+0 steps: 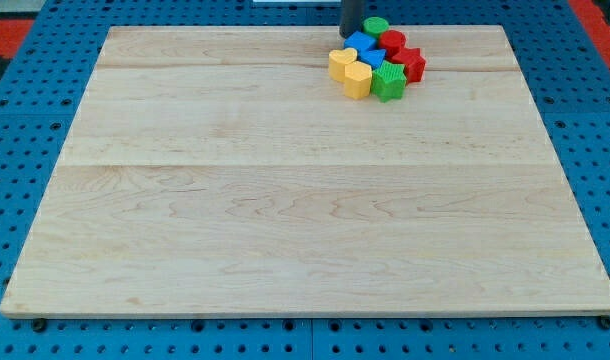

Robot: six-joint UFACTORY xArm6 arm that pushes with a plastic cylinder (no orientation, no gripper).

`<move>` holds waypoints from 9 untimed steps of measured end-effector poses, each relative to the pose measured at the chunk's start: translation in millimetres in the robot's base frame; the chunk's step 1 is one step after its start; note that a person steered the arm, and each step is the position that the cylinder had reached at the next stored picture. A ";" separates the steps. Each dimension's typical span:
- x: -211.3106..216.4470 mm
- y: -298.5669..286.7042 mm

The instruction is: Move the arm to the top right corner of the board

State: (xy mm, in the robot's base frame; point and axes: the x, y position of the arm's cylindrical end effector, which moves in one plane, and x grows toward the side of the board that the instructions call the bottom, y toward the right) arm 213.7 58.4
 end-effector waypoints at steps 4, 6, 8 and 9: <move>165.0 -120.0; 211.0 50.8; 149.3 178.8; 61.6 199.0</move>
State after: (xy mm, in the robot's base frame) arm 275.3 257.4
